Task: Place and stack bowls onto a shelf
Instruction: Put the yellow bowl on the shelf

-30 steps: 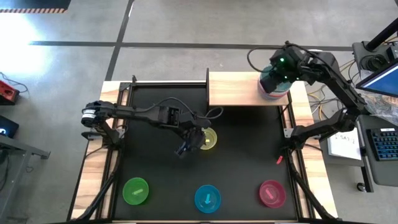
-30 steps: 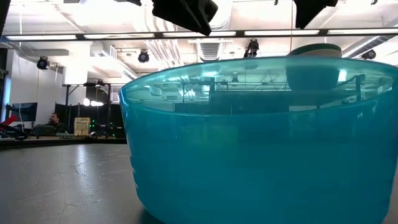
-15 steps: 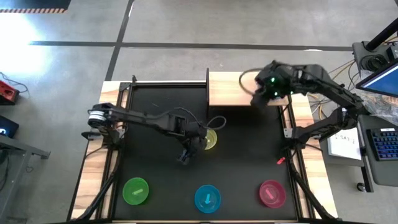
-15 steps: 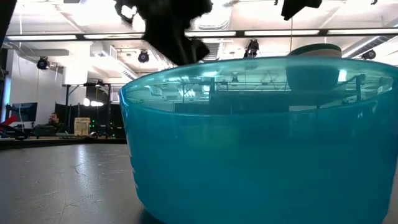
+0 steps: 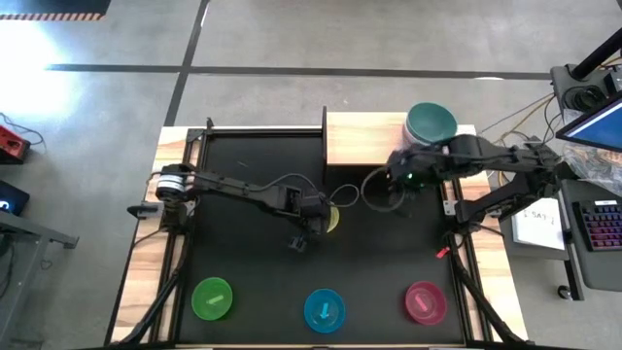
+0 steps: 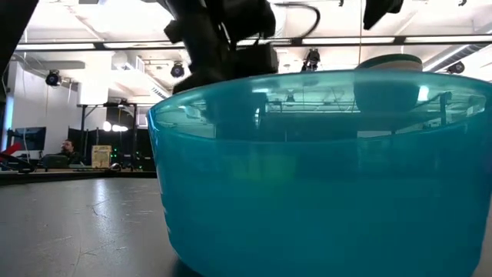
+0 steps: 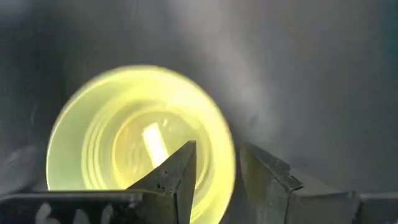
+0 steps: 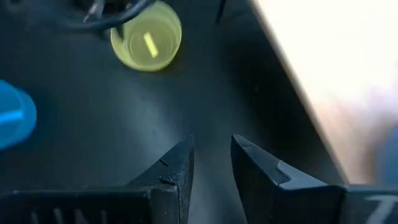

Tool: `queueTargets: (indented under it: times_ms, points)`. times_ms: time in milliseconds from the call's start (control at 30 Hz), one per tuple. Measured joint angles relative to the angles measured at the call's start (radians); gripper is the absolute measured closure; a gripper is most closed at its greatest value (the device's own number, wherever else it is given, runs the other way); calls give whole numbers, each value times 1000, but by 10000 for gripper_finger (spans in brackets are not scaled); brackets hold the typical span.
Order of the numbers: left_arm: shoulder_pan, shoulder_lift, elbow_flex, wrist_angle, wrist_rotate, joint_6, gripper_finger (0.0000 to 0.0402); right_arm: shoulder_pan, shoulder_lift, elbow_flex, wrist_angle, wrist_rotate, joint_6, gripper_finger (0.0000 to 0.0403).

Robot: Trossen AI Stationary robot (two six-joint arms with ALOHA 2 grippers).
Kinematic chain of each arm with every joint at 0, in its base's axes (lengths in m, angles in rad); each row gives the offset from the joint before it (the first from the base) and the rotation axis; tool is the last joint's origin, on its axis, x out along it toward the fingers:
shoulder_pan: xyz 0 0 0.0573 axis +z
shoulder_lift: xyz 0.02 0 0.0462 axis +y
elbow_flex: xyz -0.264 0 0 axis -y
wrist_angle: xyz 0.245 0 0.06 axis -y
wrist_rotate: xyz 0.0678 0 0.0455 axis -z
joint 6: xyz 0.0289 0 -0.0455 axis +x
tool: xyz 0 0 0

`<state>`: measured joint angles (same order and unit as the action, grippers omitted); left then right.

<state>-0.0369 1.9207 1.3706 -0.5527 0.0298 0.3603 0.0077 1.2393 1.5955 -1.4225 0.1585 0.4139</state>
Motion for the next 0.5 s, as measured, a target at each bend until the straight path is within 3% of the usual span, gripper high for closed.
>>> queueTargets:
  times_ms: [500]
  points:
    - [0, 67, -1, 0, -21, -75, 306, 106, 7, -145, 6, 7, 113, 307]
